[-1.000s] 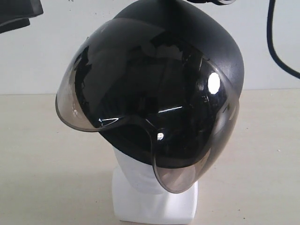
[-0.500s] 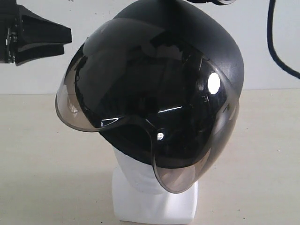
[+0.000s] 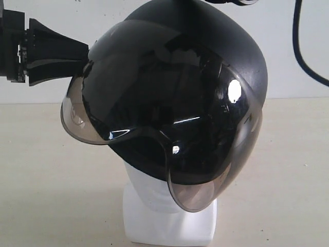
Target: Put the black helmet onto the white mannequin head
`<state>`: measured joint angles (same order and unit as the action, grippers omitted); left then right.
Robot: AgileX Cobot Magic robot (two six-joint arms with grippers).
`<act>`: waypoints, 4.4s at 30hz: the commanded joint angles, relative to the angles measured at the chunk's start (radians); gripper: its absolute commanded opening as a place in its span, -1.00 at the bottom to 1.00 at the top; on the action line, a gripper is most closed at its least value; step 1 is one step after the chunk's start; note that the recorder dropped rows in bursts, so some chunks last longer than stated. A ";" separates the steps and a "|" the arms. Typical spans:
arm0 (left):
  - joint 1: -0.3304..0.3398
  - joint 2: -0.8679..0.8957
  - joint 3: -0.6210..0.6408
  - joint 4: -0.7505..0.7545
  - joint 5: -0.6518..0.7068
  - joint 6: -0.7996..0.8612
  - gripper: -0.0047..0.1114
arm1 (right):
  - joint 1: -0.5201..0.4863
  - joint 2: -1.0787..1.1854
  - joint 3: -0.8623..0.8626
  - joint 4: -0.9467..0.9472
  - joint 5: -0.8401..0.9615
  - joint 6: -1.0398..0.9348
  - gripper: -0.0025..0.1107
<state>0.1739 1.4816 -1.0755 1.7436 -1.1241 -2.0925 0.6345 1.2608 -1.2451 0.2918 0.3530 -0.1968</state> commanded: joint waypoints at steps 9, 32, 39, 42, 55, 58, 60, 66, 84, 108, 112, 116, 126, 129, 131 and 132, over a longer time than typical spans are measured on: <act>-0.020 0.066 -0.005 0.001 -0.002 -0.010 0.02 | 0.004 0.017 0.013 -0.013 0.092 -0.003 -0.96; -0.020 0.067 -0.005 -0.081 -0.097 -0.010 -0.08 | 0.004 0.017 0.013 -0.013 0.092 -0.003 -0.96; -0.024 0.105 -0.001 -0.026 -0.097 -0.010 -0.28 | 0.004 0.017 0.013 -0.013 0.092 -0.003 -0.96; -0.024 0.118 0.006 -0.021 -0.097 -0.010 -0.53 | 0.004 0.017 0.013 -0.013 0.092 -0.003 -0.96; -0.013 0.119 0.048 0.001 -0.097 0.008 -0.84 | 0.004 0.017 -0.078 -0.029 0.104 -0.011 -0.96; -0.005 0.119 0.085 0.001 -0.097 0.024 -0.84 | 0.004 0.017 -0.123 -0.043 0.144 -0.012 -0.96; -0.005 0.119 0.109 0.001 -0.097 0.025 -0.84 | 0.004 0.017 -0.141 -0.059 0.160 -0.012 -0.96; -0.005 0.119 0.197 0.001 -0.097 0.073 -0.84 | 0.004 0.017 -0.155 -0.074 0.168 -0.012 -0.96; -0.005 0.119 0.242 0.001 -0.097 0.097 -0.84 | 0.004 0.017 -0.155 -0.074 0.193 -0.020 -0.96; 0.020 0.118 0.184 -0.024 -0.097 0.069 -0.09 | 0.004 0.017 -0.155 -0.089 0.187 -0.022 -0.96; 0.066 0.104 0.184 0.000 -0.097 0.065 -0.09 | 0.004 0.017 -0.155 -0.095 0.188 -0.022 -0.96; 0.087 0.058 0.184 0.001 -0.097 0.065 -0.09 | 0.004 0.017 -0.155 -0.102 0.188 -0.022 -0.96; 0.087 -0.034 0.147 0.001 -0.097 0.053 -0.17 | 0.004 0.017 -0.155 -0.122 0.202 -0.022 -0.96; 0.087 -0.054 0.075 -0.064 -0.097 0.033 -0.47 | 0.004 0.017 -0.155 -0.135 0.219 -0.030 -0.96; 0.085 -0.061 0.018 -0.133 -0.097 0.061 -0.72 | 0.004 0.017 -0.155 -0.158 0.232 -0.045 -0.96; 0.085 -0.061 -0.018 -0.161 -0.097 0.074 -0.85 | 0.004 0.015 -0.155 -0.164 0.240 -0.049 -0.96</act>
<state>0.2579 1.4353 -1.0182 1.6753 -1.2188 -2.0440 0.6370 1.2791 -1.3933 0.1556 0.5745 -0.2255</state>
